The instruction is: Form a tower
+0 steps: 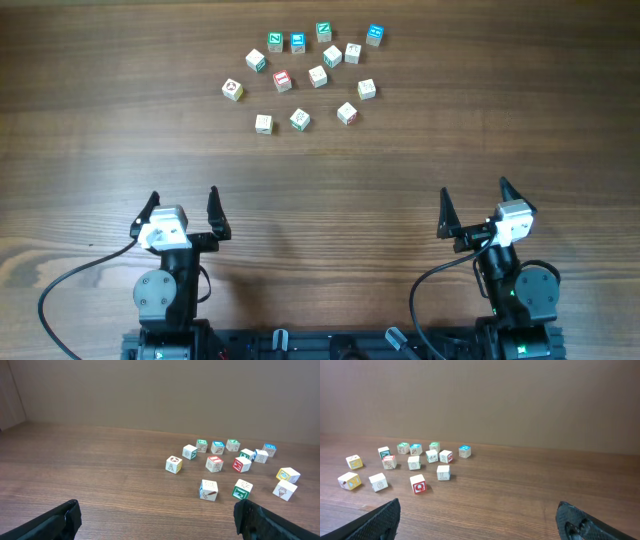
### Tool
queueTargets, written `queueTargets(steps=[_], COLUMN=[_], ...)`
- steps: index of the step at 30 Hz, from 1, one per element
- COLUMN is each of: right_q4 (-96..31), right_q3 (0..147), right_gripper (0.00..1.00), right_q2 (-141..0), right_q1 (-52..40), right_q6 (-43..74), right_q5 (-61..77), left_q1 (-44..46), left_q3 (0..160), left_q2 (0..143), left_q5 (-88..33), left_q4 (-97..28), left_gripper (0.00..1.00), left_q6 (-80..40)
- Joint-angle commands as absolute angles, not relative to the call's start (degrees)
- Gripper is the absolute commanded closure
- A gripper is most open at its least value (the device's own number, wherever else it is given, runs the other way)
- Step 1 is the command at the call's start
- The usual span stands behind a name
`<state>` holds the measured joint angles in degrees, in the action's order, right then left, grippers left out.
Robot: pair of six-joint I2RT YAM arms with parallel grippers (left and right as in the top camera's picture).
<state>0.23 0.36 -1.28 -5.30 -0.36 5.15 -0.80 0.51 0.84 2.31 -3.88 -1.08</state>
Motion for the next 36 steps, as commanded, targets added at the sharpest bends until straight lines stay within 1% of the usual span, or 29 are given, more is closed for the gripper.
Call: queueTargets(steps=[1,10,30,32,36], right_q4=[0.3,0.3,2.6,2.6,1.2], right_q3=[0.3,0.3,0.3,0.4,4.3], right_gripper=[0.00,0.00,0.00,0.00,0.00], right_q2=[-1.0,-3.8,-3.9,-3.9,-3.9], right_q1=[-5.0,-5.0,-5.0,-5.0,-5.0], right_q6=[-1.4,-1.3,-1.3,1.0,9.5], right_q5=[5.8,5.8,5.9,6.1,6.5], left_q1=[-1.1,-1.1,-1.1,-1.1,-1.1], left_q3=[0.3,0.3,0.3,0.3,0.3], left_q2=[0.6,0.6,0.6,0.6,0.6], left_q5=[3.1,3.1,3.1,3.1,3.1], left_q4=[-3.9,-3.9,-3.9,-3.9,-3.9], left_gripper=[0.00,0.00,0.00,0.00,0.00], left_q6=[0.0,0.0,0.0,0.0,0.0])
